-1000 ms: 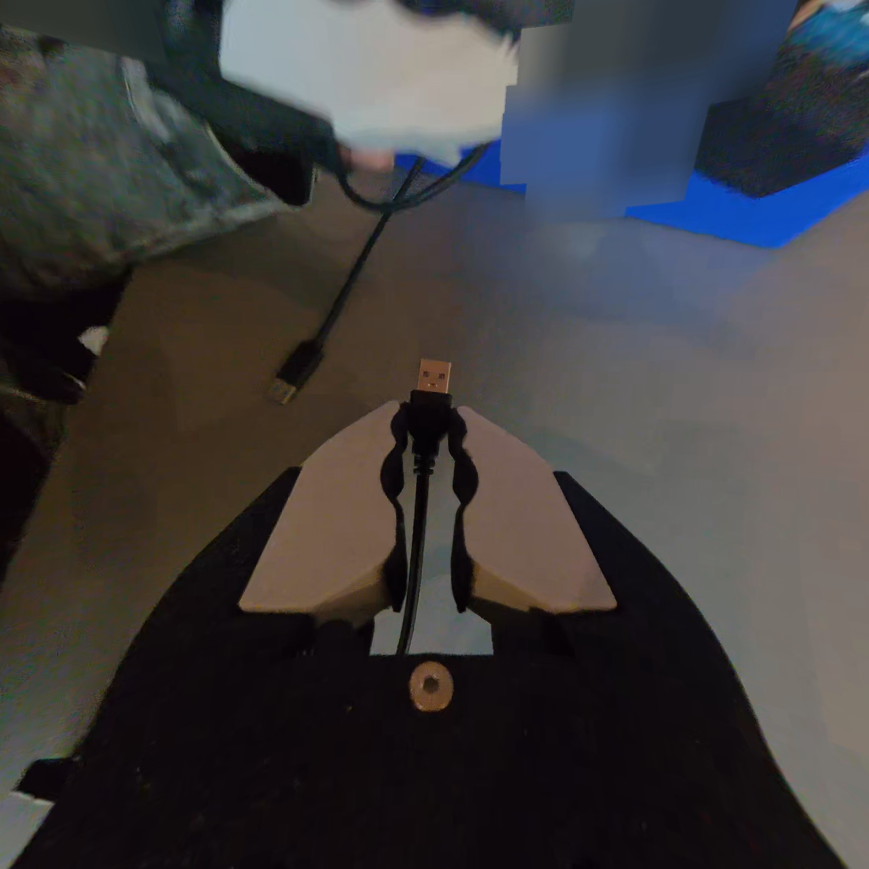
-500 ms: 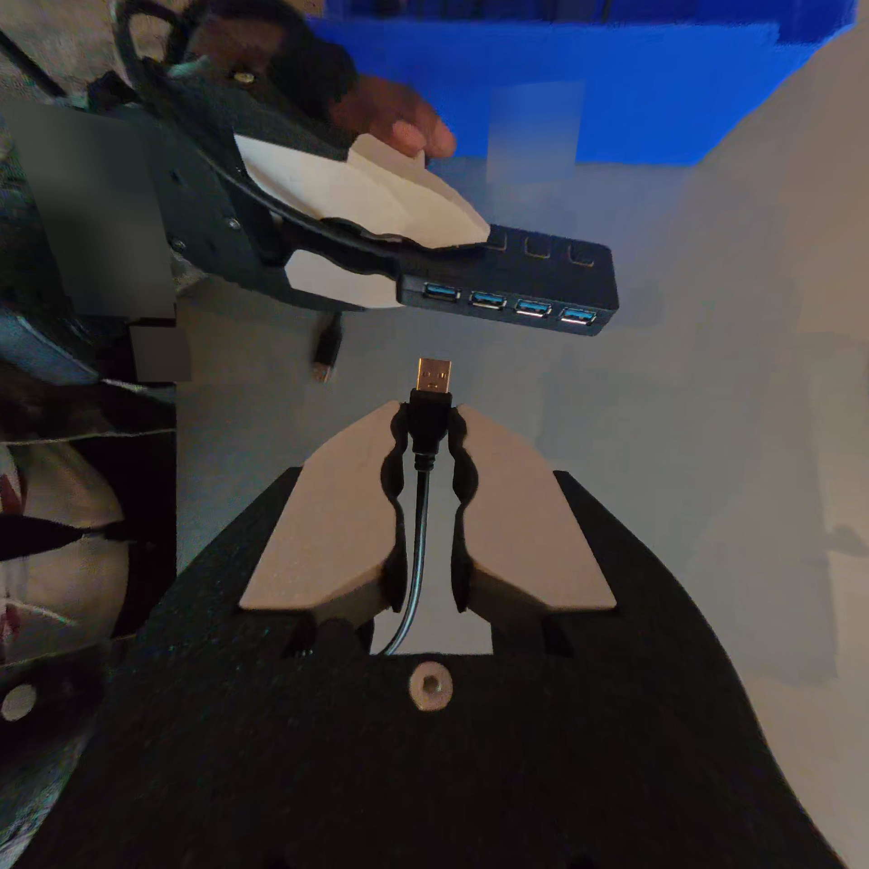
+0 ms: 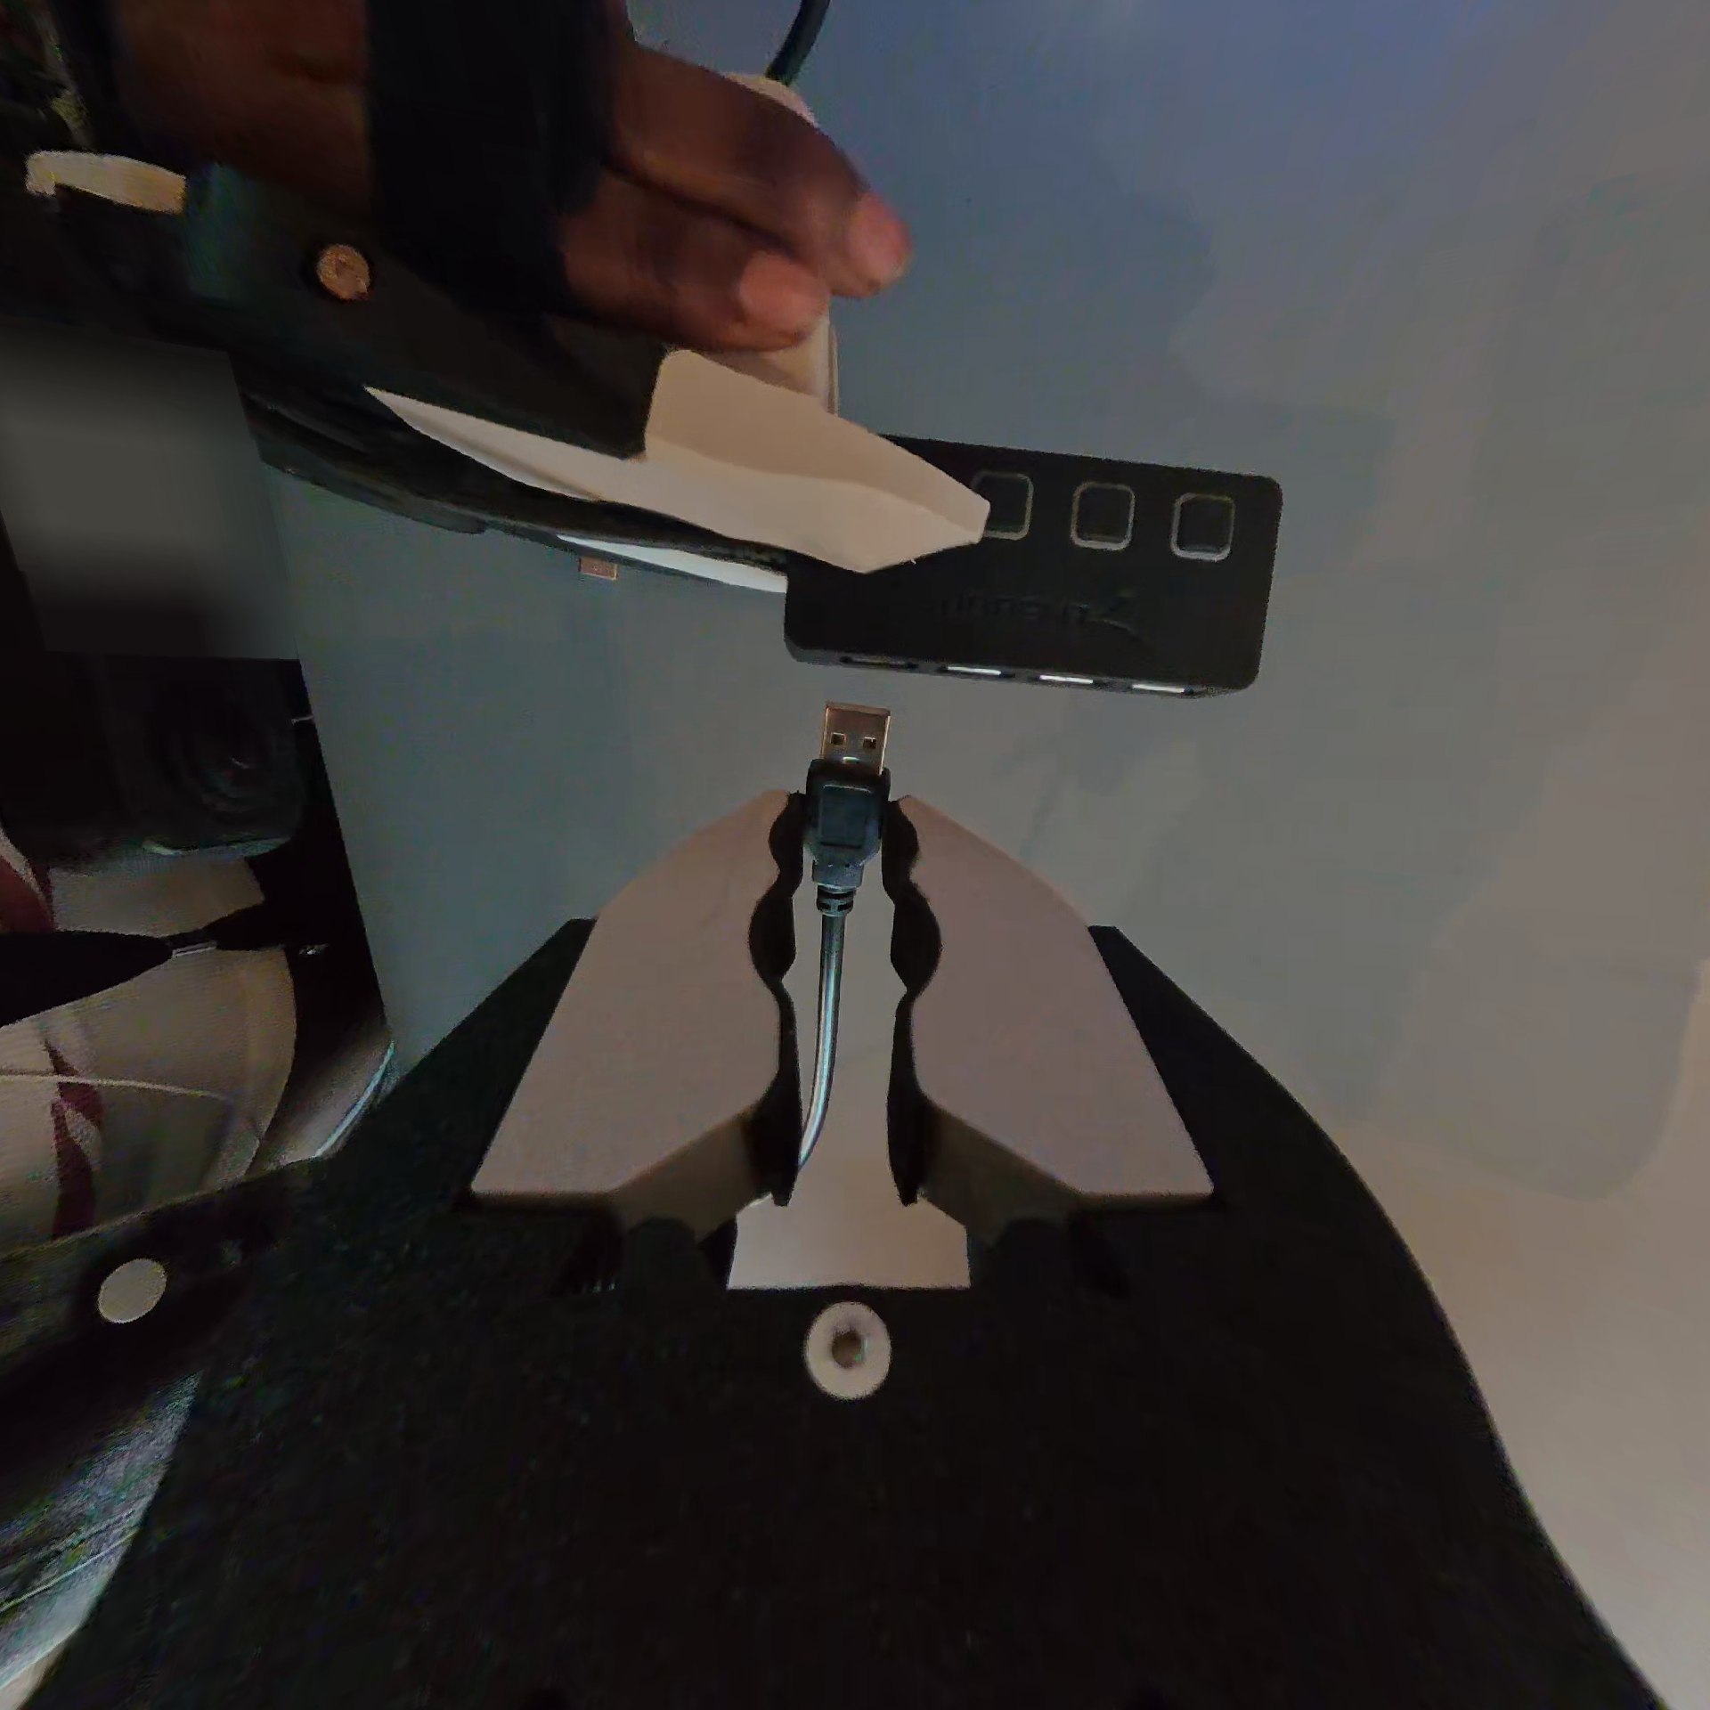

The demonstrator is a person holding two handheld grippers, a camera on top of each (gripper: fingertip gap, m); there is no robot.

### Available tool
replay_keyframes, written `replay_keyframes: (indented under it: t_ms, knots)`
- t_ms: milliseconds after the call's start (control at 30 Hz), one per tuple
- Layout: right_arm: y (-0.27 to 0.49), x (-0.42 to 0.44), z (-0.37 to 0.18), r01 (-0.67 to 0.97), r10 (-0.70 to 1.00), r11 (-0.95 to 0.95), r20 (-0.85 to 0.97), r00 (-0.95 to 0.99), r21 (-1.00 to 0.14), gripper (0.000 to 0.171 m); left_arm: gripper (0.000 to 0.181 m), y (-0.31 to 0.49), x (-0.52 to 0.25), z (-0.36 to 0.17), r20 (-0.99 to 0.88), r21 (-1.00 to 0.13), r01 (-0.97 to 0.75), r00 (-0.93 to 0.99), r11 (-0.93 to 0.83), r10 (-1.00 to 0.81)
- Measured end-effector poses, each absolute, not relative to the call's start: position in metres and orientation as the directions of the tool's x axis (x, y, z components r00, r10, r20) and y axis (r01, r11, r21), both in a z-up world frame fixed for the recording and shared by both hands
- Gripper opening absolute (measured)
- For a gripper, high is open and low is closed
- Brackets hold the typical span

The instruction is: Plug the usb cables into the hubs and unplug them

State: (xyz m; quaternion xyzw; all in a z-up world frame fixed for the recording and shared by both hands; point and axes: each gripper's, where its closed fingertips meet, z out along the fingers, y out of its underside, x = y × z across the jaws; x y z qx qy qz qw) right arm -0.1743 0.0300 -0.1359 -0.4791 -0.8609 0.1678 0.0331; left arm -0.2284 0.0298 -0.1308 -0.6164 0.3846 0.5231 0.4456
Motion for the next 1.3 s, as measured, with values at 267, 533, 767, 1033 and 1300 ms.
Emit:
replay_keyframes:
  t_ms: [267, 533, 767, 1033, 1300]
  knots:
    - [0.030, -0.173, -0.144, 0.819, 0.828, 0.515, -0.100, -0.551, -0.252, 0.014, 0.017, 0.034, -0.221, -0.138, -0.991, -0.107, -0.951, 0.126, -0.290, -0.047]
    - [0.023, -0.164, -0.149, 0.841, 0.811, 0.484, -0.235, -0.535, -0.243, 0.014, 0.017, 0.036, -0.215, -0.140, -0.996, -0.063, -0.965, 0.077, -0.253, -0.046]
    - [0.030, -0.154, -0.152, 0.869, 0.799, 0.455, -0.340, -0.495, -0.197, 0.013, 0.018, 0.039, -0.201, -0.139, -0.999, -0.019, -0.979, 0.026, -0.203, -0.031]
    - [0.039, -0.141, -0.162, 0.858, 0.791, 0.508, -0.354, -0.499, -0.073, 0.013, 0.018, 0.047, -0.189, -0.149, -0.994, 0.099, -0.973, -0.087, -0.208, -0.066]
    - [0.044, -0.140, -0.174, 0.840, 0.786, 0.542, -0.337, -0.518, -0.028, 0.000, 0.018, 0.050, -0.187, -0.162, -0.991, 0.106, -0.974, -0.088, -0.201, -0.100]
